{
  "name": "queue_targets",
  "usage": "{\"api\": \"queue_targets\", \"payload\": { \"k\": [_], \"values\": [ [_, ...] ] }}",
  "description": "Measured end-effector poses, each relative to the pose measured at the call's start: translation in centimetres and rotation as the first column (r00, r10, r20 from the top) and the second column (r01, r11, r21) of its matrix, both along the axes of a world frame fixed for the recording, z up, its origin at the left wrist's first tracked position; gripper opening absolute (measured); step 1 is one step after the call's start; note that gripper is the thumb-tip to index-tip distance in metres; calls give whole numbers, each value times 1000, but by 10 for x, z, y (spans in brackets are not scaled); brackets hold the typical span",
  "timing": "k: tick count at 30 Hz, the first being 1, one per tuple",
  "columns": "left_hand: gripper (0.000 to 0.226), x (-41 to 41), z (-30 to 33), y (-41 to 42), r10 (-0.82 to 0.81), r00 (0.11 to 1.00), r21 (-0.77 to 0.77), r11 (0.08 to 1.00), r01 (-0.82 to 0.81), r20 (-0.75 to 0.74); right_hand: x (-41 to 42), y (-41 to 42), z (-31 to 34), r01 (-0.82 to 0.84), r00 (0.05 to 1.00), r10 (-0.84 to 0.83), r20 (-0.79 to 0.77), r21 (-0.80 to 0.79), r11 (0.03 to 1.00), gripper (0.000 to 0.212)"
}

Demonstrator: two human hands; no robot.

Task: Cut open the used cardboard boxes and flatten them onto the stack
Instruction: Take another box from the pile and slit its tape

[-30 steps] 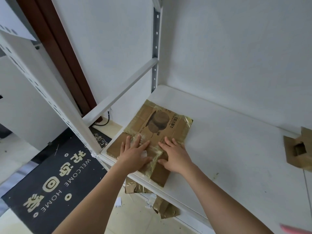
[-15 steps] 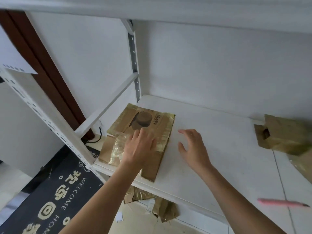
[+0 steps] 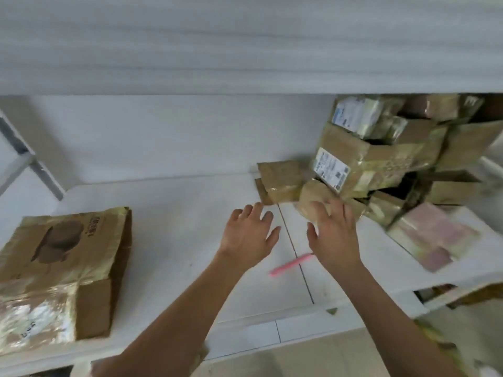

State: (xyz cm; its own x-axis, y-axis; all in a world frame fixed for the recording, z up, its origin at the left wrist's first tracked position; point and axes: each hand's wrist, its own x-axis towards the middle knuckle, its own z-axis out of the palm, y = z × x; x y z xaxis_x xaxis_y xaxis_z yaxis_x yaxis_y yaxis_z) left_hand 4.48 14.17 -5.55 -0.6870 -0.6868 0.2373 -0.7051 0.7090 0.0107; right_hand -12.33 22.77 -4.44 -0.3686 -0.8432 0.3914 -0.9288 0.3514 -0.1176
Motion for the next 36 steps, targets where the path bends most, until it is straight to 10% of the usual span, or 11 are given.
{"api": "queue_targets", "payload": {
  "k": [10, 17, 29, 36],
  "values": [
    [50, -176, 69, -30, 31, 989, 9, 1000, -30, -146, -173, -34, 67, 81, 993, -57, 99, -255, 964, 74],
    [58, -253, 102, -60, 103, 927, 305, 952, 12, -360, -238, -102, 109, -19, 941, 76, 329, -173, 985, 99],
    [57, -191, 91, -62, 93, 908, 204, 979, -8, -409, -194, -103, 110, -174, 828, 464, 314, -643, 746, 61],
    [51, -87, 83, -51, 113, 835, -13, 990, -142, -538, -111, -83, 88, -370, 624, 669, 405, -601, 709, 69]
  ]
}}
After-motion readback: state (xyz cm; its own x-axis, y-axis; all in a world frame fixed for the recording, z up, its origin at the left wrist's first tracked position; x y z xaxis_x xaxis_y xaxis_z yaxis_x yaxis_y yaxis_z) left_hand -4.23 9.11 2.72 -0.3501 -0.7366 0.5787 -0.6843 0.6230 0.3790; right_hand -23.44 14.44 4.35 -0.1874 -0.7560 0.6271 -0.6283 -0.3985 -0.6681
